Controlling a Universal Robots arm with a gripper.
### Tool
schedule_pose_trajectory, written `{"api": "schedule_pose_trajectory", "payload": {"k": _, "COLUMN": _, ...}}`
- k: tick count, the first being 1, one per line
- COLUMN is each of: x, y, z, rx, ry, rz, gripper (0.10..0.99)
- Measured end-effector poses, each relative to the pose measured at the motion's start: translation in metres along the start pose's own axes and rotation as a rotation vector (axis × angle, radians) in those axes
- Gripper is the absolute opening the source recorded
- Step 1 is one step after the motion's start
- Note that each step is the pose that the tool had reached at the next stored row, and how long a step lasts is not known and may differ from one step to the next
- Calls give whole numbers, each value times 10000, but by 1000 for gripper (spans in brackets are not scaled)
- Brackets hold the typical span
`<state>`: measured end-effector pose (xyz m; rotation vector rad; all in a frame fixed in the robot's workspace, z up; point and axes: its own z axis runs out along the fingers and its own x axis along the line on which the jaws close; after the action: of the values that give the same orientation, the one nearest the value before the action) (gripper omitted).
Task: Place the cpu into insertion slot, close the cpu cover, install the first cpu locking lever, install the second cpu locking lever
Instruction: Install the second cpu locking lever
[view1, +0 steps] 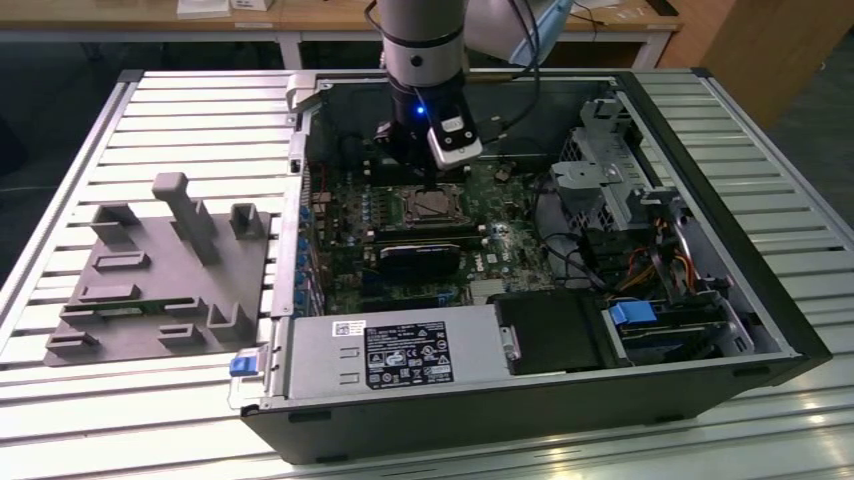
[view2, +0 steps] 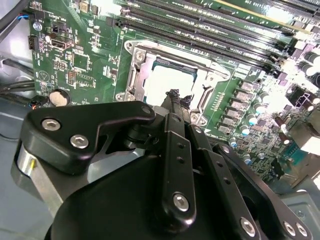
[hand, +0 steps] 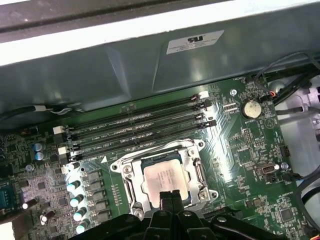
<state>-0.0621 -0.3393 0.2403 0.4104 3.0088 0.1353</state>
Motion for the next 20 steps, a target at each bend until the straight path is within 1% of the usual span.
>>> {"api": "schedule_pose_trajectory", "payload": {"k": 6, "x": -20, "y": -70, "z": -5, "rx": 0, "ry": 0, "rz": 0, "gripper": 106}}
{"api": "schedule_pose_trajectory", "payload": {"k": 14, "x": -51, "y": -182, "z": -14, "rx": -1, "ry": 0, "rz": 0, "gripper": 106}}
{"api": "schedule_pose_trajectory", "payload": {"k": 20, "x": -70, "y": -249, "z": -19, "rx": 13, "ry": -3, "rz": -1, "gripper": 106}}
